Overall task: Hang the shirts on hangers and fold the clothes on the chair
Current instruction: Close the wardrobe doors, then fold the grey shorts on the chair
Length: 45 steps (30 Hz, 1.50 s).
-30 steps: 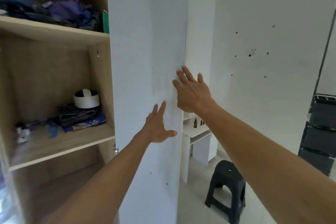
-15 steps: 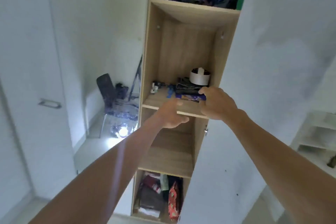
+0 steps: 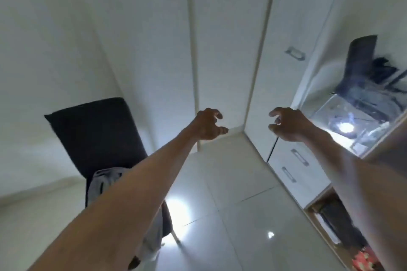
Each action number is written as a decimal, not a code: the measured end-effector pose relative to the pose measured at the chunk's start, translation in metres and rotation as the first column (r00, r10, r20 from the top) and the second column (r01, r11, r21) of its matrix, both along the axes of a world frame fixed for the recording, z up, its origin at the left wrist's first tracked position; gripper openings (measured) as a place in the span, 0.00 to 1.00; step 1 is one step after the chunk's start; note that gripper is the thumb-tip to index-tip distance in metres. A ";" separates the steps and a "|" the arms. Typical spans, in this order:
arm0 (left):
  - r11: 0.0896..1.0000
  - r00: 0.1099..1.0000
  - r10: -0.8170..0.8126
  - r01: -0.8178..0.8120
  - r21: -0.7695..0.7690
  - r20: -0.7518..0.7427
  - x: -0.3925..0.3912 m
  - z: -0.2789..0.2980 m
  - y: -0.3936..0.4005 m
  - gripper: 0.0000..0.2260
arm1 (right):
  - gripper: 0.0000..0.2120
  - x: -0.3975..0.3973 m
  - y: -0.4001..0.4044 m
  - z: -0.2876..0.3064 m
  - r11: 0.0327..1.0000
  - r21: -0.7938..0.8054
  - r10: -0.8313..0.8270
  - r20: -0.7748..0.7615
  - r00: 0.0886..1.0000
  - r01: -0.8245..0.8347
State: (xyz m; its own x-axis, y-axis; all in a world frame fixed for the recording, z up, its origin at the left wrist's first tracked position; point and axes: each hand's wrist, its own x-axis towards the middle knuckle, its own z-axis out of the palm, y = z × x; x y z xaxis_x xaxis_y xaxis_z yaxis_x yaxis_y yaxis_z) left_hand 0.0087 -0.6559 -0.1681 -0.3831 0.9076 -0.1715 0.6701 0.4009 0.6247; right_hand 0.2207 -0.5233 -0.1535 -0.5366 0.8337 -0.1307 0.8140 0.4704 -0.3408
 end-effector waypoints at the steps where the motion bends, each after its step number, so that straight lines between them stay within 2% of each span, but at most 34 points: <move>1: 0.997 0.997 0.073 -0.073 -0.026 -0.001 -0.033 -0.008 -0.028 0.25 | 0.21 -0.033 -0.016 -0.010 0.997 -0.026 0.072 0.009 0.997 -0.071; 4: 0.961 0.964 0.264 -0.264 -0.079 -0.008 -0.124 -0.030 -0.122 0.24 | 0.21 -0.125 -0.065 -0.035 0.968 -0.066 0.243 0.023 0.970 -0.241; 10: 0.855 0.861 0.506 -0.509 -0.101 -0.054 -0.245 -0.070 -0.289 0.22 | 0.22 -0.271 -0.158 -0.086 0.898 -0.128 0.432 0.089 0.897 -0.420; 14: 0.800 0.813 0.581 -0.579 -0.159 -0.038 -0.300 -0.102 -0.357 0.21 | 0.22 -0.341 -0.222 -0.122 0.831 -0.190 0.551 0.152 0.821 -0.522; 17: 0.790 0.806 0.592 -0.580 -0.197 0.001 -0.327 -0.129 -0.378 0.20 | 0.23 -0.377 -0.252 -0.150 0.812 -0.258 0.572 0.165 0.804 -0.524; 21: 0.795 0.818 0.572 -0.535 -0.287 0.059 -0.351 -0.176 -0.382 0.19 | 0.22 -0.423 -0.263 -0.190 0.785 -0.310 0.605 0.194 0.772 -0.537; 25: 0.780 0.827 0.555 -0.481 -0.400 0.089 -0.374 -0.227 -0.366 0.21 | 0.26 -0.464 -0.254 -0.237 0.765 -0.384 0.614 0.193 0.766 -0.517; 28: 0.761 0.838 0.542 -0.456 -0.461 0.065 -0.403 -0.264 -0.339 0.17 | 0.25 -0.501 -0.240 -0.284 0.754 -0.439 0.608 0.188 0.771 -0.488; 30: 0.761 0.855 0.516 -0.433 -0.483 0.047 -0.423 -0.281 -0.318 0.11 | 0.24 -0.521 -0.231 -0.313 0.747 -0.462 0.607 0.185 0.773 -0.477; 33: 0.788 0.884 0.466 -0.402 -0.467 0.025 -0.465 -0.320 -0.285 0.11 | 0.22 -0.554 -0.208 -0.361 0.751 -0.481 0.592 0.188 0.784 -0.452; 35: 0.790 0.881 0.474 -0.423 -0.445 0.004 -0.494 -0.354 -0.266 0.07 | 0.20 -0.578 -0.192 -0.396 0.763 -0.474 0.580 0.201 0.789 -0.440; 36: 0.787 0.883 0.468 -0.432 -0.440 -0.030 -0.505 -0.372 -0.258 0.07 | 0.21 -0.588 -0.185 -0.412 0.768 -0.463 0.582 0.212 0.785 -0.443; 39: 0.785 0.911 0.396 -0.400 -0.473 -0.113 -0.528 -0.412 -0.238 0.16 | 0.27 -0.615 -0.175 -0.456 0.748 -0.451 0.624 0.228 0.747 -0.487; 42: 0.722 0.937 0.300 -0.344 -0.601 -0.177 -0.543 -0.450 -0.228 0.23 | 0.32 -0.632 -0.175 -0.494 0.710 -0.474 0.668 0.222 0.710 -0.520; 45: 0.652 0.938 0.200 -0.344 -0.676 -0.284 -0.543 -0.474 -0.225 0.24 | 0.33 -0.641 -0.174 -0.522 0.688 -0.492 0.699 0.253 0.669 -0.533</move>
